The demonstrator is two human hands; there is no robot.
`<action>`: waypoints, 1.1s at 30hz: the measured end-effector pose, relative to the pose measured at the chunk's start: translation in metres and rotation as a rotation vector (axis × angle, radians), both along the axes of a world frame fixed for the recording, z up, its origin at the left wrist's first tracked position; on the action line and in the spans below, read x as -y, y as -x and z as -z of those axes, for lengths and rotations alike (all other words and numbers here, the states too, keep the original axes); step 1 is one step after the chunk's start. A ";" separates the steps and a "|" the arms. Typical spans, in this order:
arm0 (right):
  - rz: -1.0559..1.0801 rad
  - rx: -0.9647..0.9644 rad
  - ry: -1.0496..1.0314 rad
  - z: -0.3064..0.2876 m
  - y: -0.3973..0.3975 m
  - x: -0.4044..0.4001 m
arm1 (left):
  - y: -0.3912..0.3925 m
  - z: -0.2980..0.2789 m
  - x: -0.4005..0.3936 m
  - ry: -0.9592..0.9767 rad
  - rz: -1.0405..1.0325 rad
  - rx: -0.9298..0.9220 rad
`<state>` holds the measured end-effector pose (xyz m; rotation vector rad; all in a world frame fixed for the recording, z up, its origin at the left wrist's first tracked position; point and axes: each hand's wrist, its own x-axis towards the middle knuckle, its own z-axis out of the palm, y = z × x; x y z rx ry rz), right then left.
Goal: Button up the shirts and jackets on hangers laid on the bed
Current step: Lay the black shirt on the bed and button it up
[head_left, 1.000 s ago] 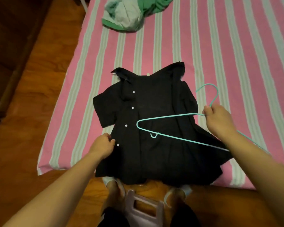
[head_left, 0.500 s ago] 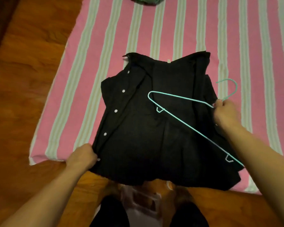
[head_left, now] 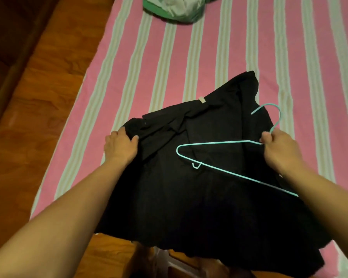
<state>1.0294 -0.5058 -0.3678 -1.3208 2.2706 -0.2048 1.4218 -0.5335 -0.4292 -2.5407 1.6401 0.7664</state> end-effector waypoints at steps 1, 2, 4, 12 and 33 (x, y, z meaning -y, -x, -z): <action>-0.009 0.001 0.011 0.000 -0.001 0.002 | 0.001 0.003 0.014 0.001 0.018 0.005; -0.018 0.004 0.019 0.000 -0.004 0.004 | 0.001 0.006 0.025 -0.018 0.042 0.018; -0.022 0.013 0.022 -0.002 -0.011 0.010 | -0.001 0.013 0.038 -0.106 0.109 0.055; -0.002 0.037 -0.007 -0.001 -0.034 0.022 | -0.002 0.010 0.035 -0.467 -0.165 -0.525; 0.182 0.413 -0.035 0.013 -0.076 -0.009 | 0.090 -0.091 -0.111 -0.393 0.583 -0.746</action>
